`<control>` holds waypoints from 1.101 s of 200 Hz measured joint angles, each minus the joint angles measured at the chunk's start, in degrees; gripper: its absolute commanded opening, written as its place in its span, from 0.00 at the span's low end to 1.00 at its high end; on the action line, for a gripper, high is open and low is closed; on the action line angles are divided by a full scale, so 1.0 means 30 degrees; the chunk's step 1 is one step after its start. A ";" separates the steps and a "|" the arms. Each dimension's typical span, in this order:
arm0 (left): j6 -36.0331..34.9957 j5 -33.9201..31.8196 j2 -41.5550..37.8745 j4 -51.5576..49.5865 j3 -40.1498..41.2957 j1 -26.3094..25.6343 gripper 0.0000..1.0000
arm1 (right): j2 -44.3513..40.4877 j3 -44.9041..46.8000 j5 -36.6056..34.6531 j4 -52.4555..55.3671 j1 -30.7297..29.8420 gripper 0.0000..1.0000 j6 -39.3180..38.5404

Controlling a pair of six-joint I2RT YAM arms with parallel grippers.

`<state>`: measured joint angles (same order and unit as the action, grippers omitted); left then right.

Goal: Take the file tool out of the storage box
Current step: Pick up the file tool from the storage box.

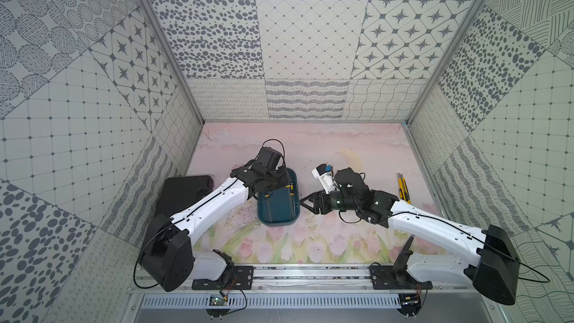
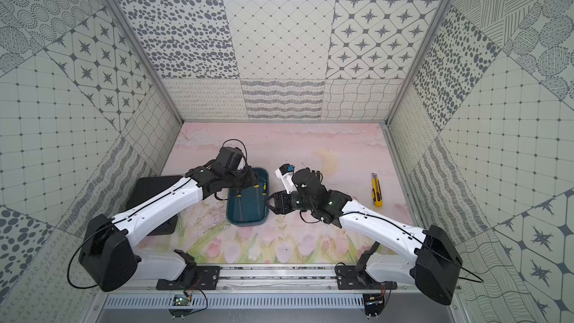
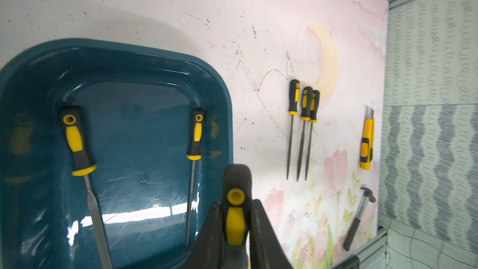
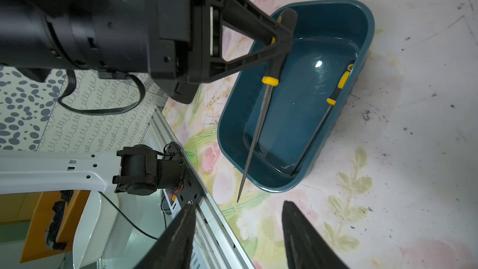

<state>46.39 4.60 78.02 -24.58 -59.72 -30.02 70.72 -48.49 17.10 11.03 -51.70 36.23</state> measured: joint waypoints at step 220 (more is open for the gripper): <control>0.3016 0.0758 -0.1202 0.0612 0.0466 -0.0219 0.02 | 0.2018 0.0080 0.0678 -0.2412 -0.0539 0.22 0.0882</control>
<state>55.44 6.87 74.41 -22.74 -58.33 -30.68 76.77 -48.25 19.14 3.79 -53.32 38.87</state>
